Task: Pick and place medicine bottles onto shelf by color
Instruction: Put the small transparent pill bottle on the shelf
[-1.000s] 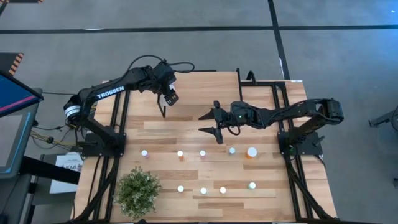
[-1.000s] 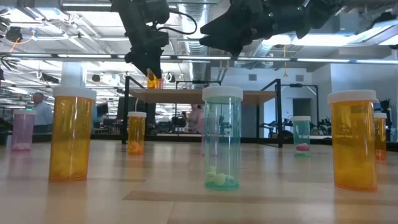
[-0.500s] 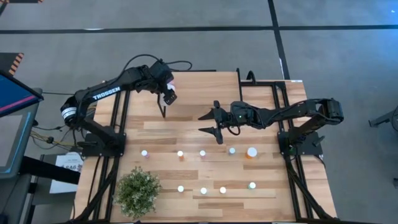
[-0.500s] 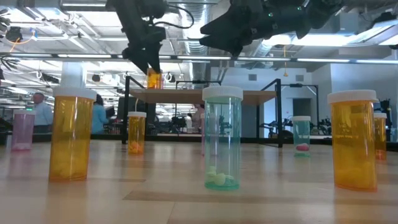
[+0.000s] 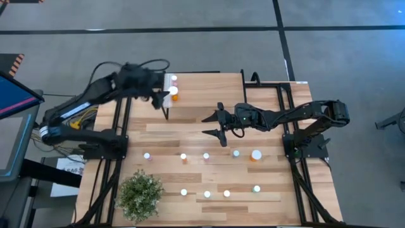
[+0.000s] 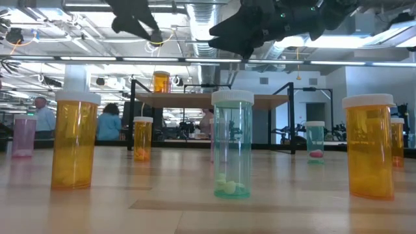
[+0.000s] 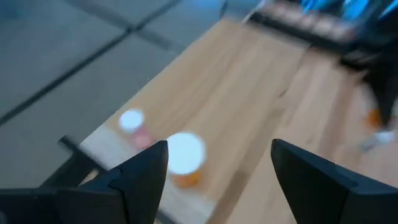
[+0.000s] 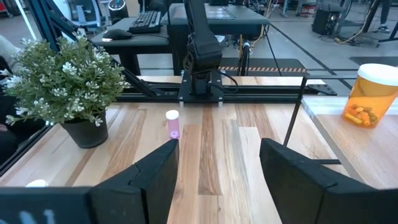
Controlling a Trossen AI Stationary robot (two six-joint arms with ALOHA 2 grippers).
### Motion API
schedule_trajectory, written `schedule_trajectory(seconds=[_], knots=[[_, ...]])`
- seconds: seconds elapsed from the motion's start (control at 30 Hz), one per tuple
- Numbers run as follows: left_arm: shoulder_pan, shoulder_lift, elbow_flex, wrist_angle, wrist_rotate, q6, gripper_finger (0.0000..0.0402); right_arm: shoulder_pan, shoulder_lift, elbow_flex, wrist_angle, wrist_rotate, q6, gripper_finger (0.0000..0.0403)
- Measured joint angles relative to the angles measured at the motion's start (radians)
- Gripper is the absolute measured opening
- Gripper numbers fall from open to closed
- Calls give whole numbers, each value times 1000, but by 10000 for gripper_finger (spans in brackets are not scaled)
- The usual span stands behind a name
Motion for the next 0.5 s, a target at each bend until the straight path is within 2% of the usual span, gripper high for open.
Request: schedule_trajectory(seconds=[0.27,0.5], knots=[[-156,-329,-330,318,0,-66,273,2,0,0,19,0,1,249],[-299,-471,-526,522,-10,-93,273,4,0,0,47,0,42,249]])
